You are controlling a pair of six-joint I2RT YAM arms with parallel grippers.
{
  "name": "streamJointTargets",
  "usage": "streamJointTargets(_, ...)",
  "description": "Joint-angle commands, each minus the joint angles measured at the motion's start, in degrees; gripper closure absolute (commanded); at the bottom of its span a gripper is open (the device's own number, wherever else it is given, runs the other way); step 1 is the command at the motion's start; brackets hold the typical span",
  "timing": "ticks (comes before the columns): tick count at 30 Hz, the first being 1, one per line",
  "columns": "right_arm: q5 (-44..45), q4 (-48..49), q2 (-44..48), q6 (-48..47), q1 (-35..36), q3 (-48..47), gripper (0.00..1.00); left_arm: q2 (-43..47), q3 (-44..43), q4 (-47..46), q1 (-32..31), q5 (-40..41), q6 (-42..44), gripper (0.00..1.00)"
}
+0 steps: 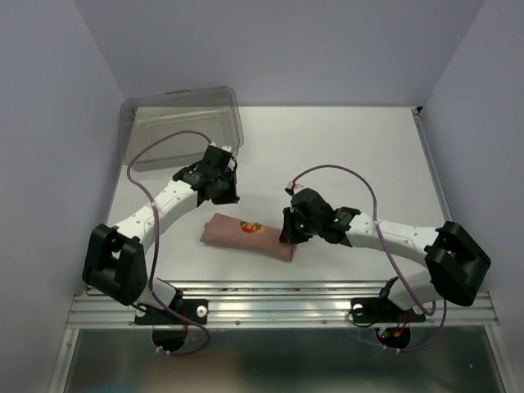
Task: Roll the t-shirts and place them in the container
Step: Move the bin to the center of the board.
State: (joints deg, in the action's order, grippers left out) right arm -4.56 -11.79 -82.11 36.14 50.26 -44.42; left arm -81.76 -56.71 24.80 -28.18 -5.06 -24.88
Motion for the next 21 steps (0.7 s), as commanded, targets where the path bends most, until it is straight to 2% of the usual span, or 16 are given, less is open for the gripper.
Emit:
streamJointTargets(1,7.9,-0.7,6.4,-4.2,0.2,-8.9,0.91,1.4,-12.6,4.4,0.0,6.1,4.0,1.00)
streamJointTargets(4,15.4,-2.0,6.4,-7.6,0.2,-12.3,0.77,-1.5,-20.3,6.3,0.7,8.3,5.9,0.98)
streamJointTargets(5,17.0,-2.2,6.0,-9.1,0.2,-13.0,0.64,-2.3,-22.0,6.5,1.0,8.8,6.2,0.97)
streamJointTargets(8,21.6,-2.8,4.1,-10.2,0.2,-15.5,0.46,-6.8,-29.1,7.0,3.0,9.5,8.3,0.84)
streamJointTargets(9,22.8,-2.8,3.7,-10.5,0.2,-16.0,0.38,-9.3,-32.9,6.9,4.0,10.4,9.0,0.75)
streamJointTargets(10,23.2,-2.8,3.5,-10.5,0.2,-16.2,0.34,-10.3,-34.6,6.7,4.0,10.6,9.3,0.75)
streamJointTargets(13,23.7,-2.9,2.5,-11.1,0.2,-16.7,0.26,-15.9,-41.4,6.4,7.3,9.9,10.1,0.55)
streamJointTargets(14,24.4,-2.8,2.5,-11.2,0.2,-16.5,0.23,-17.6,-44.9,6.5,7.8,9.1,10.3,0.51)
streamJointTargets(15,24.8,-2.9,2.7,-11.0,0.2,-16.1,0.22,-19.1,-46.7,6.8,8.2,8.7,10.5,0.50)
streamJointTargets(18,25.4,-2.8,4.4,-9.9,-1.0,-14.5,0.18,-27.9,-53.6,7.2,8.8,8.3,11.2,0.34)
streamJointTargets(21,25.3,-2.9,6.0,-8.5,-2.6,-12.4,0.14,-33.2,-60.2,7.7,8.9,7.1,11.8,0.27)
